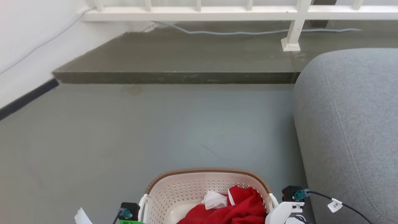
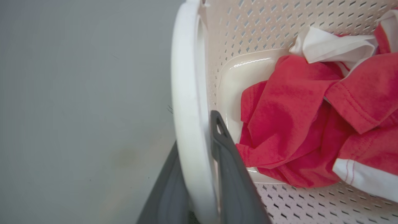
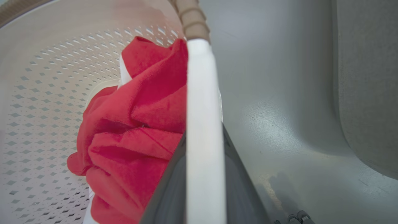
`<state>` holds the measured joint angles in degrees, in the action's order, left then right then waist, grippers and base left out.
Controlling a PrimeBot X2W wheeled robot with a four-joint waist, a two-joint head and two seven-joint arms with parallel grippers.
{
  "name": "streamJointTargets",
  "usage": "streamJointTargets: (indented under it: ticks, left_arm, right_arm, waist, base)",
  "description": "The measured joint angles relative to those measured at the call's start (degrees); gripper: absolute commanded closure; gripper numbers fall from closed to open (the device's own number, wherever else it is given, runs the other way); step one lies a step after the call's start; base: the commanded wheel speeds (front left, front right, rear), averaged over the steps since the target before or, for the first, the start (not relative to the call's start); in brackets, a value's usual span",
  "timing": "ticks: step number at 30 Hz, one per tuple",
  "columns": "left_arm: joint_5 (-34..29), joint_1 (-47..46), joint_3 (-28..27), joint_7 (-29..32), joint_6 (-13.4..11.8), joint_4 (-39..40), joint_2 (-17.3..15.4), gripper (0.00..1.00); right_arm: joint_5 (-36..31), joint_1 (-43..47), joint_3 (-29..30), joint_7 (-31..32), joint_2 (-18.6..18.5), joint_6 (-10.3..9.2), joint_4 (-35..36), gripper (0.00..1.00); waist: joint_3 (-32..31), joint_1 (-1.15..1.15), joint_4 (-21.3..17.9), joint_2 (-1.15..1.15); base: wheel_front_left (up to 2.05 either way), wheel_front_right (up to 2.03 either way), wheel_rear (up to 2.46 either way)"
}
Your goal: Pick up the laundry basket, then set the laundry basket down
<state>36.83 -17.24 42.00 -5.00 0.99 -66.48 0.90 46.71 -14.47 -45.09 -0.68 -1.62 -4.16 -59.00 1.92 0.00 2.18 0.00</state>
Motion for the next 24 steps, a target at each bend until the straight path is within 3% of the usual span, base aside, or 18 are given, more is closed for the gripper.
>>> streamJointTargets:
  ticks: [24]
  left_arm:
    - [1.14,0.16,1.75,0.68,-1.26,0.56,-0.31,1.0]
  right_arm:
    - [3.89,0.08,-3.93,0.23,-0.42,-2.1,1.2,1.0]
  waist:
    - [-1.41,0.0,-0.41,0.0]
  base:
    - [0.0,0.0,0.0]
